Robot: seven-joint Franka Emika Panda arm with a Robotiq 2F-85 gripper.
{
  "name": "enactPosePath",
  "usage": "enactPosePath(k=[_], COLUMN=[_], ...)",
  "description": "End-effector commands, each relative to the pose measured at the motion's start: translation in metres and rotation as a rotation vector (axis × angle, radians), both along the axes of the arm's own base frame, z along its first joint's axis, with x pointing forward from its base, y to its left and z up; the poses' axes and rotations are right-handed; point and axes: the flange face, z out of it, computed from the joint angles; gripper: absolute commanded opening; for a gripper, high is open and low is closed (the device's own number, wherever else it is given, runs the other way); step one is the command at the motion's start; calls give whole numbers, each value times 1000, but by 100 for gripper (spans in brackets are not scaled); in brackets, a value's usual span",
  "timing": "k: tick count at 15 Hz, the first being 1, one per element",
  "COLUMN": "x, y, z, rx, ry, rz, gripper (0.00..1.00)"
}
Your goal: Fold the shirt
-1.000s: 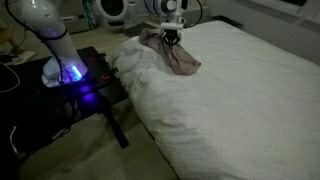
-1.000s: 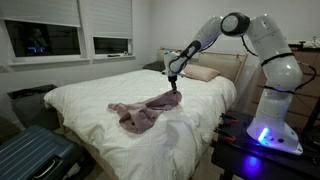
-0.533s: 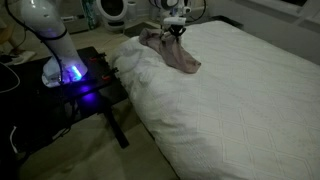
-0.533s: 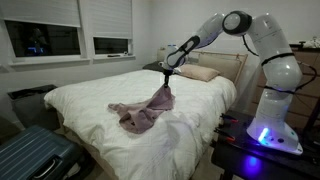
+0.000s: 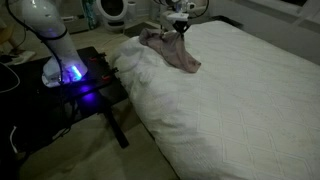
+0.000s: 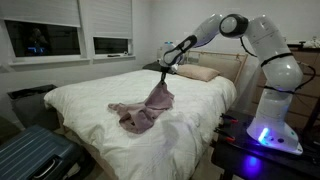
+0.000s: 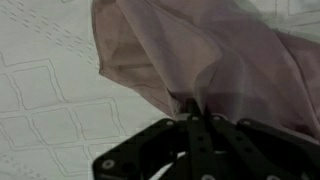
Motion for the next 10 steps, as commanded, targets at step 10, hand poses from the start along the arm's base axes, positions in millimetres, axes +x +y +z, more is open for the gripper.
enactPosePath(k=[10], x=[84], y=[-41], z=[68], rx=[-124], ry=[42], rz=[-152], gripper=[0])
